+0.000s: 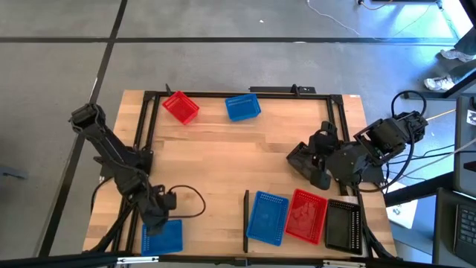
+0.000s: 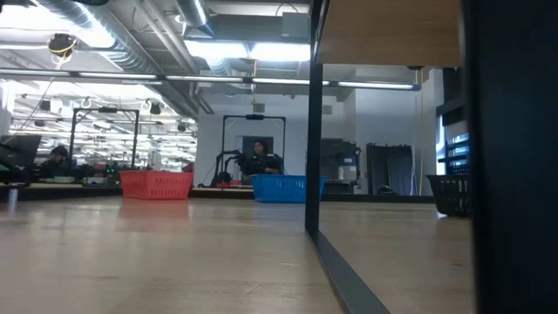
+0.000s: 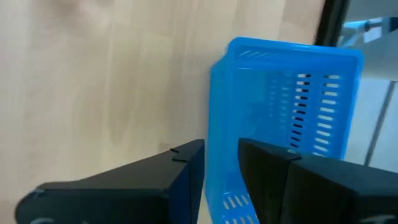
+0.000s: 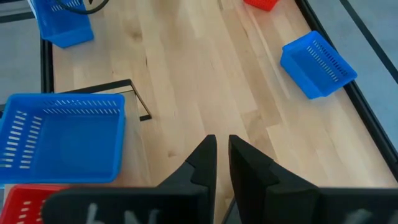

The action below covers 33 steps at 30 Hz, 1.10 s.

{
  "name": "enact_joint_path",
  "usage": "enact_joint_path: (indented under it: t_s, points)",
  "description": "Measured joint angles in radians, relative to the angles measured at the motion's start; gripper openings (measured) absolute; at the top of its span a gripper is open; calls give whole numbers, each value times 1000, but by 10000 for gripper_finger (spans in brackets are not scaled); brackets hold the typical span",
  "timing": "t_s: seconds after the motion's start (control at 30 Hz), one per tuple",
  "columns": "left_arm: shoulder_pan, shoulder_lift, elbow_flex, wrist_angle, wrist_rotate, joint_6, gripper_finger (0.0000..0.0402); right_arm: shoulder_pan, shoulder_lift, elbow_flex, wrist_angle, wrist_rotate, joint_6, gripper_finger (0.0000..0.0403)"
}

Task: Stack baskets on shelf by color
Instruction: Stack the bottom blue bin on top of the blue bin on the shelf

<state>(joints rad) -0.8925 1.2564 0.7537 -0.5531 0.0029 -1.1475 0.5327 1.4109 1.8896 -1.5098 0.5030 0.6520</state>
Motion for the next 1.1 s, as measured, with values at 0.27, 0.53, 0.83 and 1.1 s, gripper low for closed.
enact_joint_path:
  t_s: [0.27, 0.53, 0.83, 1.1]
  points:
    - [-1, 0, -60, 82, 0, -4, 89, 0, 0, 0, 2, 0, 1, 42]
    - [-1, 0, -120, 186, 1, -16, 89, 0, 0, 0, 2, 0, 1, 42]
    - [-1, 0, -172, 243, -35, -47, 89, 0, 0, 0, 2, 0, 2, 42]
    - [-1, 0, -172, 275, -161, -107, 89, 0, 0, 0, 2, 0, 2, 42]
